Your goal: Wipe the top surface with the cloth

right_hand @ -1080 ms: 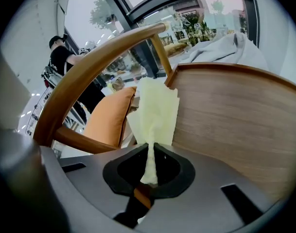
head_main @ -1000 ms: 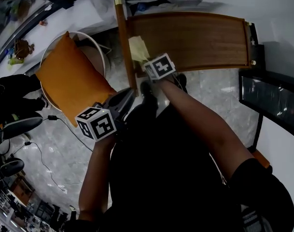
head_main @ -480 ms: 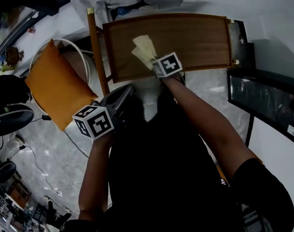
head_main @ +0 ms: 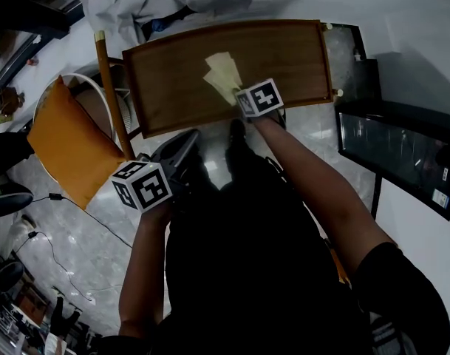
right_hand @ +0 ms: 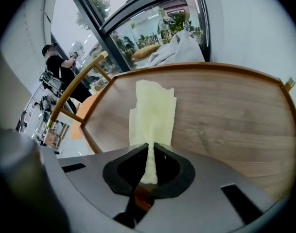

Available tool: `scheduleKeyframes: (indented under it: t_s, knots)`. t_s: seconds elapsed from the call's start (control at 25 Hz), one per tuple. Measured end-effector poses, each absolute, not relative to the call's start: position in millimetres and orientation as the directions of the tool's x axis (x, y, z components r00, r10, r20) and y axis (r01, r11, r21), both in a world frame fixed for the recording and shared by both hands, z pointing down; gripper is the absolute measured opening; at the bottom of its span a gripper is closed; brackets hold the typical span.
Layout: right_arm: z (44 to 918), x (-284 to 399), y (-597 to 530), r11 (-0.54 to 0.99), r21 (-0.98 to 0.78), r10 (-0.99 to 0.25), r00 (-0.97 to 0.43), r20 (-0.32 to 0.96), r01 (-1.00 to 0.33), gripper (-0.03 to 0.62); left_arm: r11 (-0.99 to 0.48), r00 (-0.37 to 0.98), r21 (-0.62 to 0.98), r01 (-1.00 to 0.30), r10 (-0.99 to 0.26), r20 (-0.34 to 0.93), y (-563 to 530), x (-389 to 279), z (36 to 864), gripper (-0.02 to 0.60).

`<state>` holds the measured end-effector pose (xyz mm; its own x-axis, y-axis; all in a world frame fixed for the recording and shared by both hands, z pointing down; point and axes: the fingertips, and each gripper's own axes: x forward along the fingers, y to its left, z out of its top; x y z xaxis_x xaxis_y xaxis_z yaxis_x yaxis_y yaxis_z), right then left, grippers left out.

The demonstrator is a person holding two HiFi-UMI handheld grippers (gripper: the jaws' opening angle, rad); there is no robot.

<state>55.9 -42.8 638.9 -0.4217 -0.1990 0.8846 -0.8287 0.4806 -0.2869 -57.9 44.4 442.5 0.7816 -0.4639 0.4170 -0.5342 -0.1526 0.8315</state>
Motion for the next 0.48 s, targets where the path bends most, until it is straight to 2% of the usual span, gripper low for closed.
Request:
scheduleKeyframes:
  t_s: [0.48]
  knots:
    - [634.7, 160.7, -57.4, 0.413, -0.261, -0.250, -0.384, 0.889, -0.873, 0.032, -0.184, 0.819, 0.839, -0.511, -0.401, 0.411, 23.6, 32.2, 459.1, 0.011]
